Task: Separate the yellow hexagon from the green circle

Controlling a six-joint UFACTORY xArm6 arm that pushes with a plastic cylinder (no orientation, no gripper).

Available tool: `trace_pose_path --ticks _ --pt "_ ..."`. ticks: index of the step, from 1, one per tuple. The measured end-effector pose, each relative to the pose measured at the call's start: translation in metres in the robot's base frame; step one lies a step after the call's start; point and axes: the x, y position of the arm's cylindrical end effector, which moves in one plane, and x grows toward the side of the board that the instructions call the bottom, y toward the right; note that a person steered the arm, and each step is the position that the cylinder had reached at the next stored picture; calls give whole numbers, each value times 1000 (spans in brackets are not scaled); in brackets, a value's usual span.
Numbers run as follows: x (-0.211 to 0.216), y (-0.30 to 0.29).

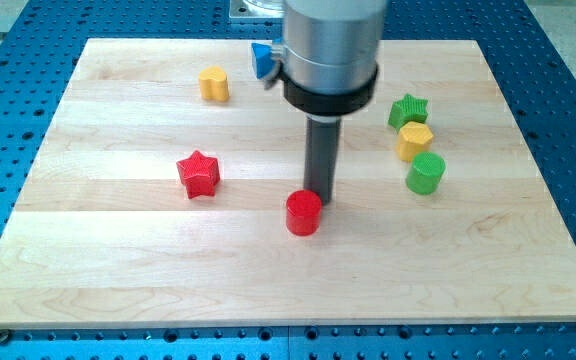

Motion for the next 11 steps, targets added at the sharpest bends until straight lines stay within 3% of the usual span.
trace_pose_path --ticks 1,2,3,4,6,9,11 --pt "12 52" --pt "12 149" --pt "-12 171" --pt "-48 176" --pt "-58 125" --pt "-91 115" --pt "-104 175"
